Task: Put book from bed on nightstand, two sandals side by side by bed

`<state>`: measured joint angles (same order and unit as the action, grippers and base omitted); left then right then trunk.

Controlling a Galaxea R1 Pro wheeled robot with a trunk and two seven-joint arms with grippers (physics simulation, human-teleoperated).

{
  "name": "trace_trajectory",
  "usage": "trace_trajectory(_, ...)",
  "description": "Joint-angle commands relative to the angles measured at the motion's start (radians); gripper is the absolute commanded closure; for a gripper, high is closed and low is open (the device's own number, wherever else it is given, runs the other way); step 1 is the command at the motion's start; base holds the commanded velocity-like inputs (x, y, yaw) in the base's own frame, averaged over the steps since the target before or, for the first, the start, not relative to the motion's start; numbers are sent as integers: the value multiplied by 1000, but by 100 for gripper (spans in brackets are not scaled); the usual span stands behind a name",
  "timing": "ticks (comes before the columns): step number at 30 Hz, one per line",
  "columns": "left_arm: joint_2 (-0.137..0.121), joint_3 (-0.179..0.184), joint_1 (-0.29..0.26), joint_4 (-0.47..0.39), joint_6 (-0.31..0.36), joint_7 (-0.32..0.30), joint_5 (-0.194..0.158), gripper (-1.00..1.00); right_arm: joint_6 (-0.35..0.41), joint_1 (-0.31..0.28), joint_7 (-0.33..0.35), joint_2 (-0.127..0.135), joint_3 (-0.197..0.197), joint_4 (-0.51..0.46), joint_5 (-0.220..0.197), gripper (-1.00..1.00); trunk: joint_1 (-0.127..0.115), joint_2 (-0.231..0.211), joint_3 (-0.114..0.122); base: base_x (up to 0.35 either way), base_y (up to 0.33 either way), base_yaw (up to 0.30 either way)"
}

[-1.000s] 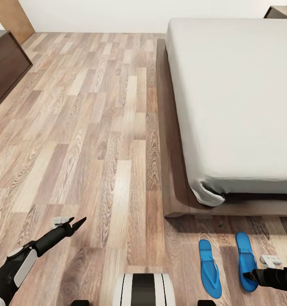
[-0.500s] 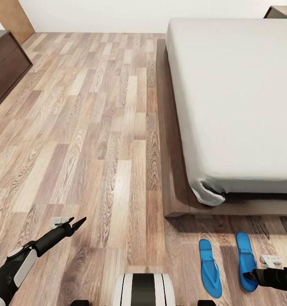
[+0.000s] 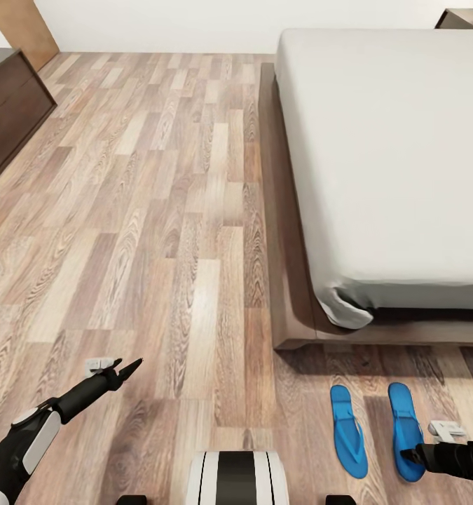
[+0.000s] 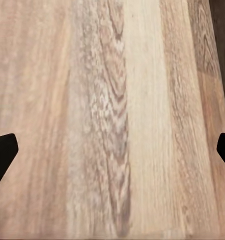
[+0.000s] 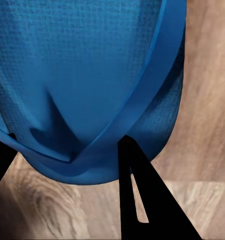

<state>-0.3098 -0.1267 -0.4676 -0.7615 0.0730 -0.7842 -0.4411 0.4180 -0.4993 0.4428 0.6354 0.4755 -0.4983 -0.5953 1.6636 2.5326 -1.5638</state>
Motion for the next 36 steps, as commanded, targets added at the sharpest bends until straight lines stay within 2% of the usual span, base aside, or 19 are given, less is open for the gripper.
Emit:
trace_trajectory(1,0,0,0,1,7,-4,-8,-100,5,-1,-1,1,5,-1,-8,100,0,0,-1,-1,224,0)
trace_trajectory(26,2,1,0,1,8,3,-8,-100,5,-1,-1,1,5,-2,-8,100,0,0,-1,0,46,0)
trace_trajectory(34,3,1,0,1,8,6,-8,-100,5,-1,-1,1,5,-3,-8,100,3,2,-32,0,0,0)
trace_trajectory(36,3,1,0,1,8,5,-8,-100,5,-1,-1,1,5,-3,-8,100,3,2,-32,0,0,0)
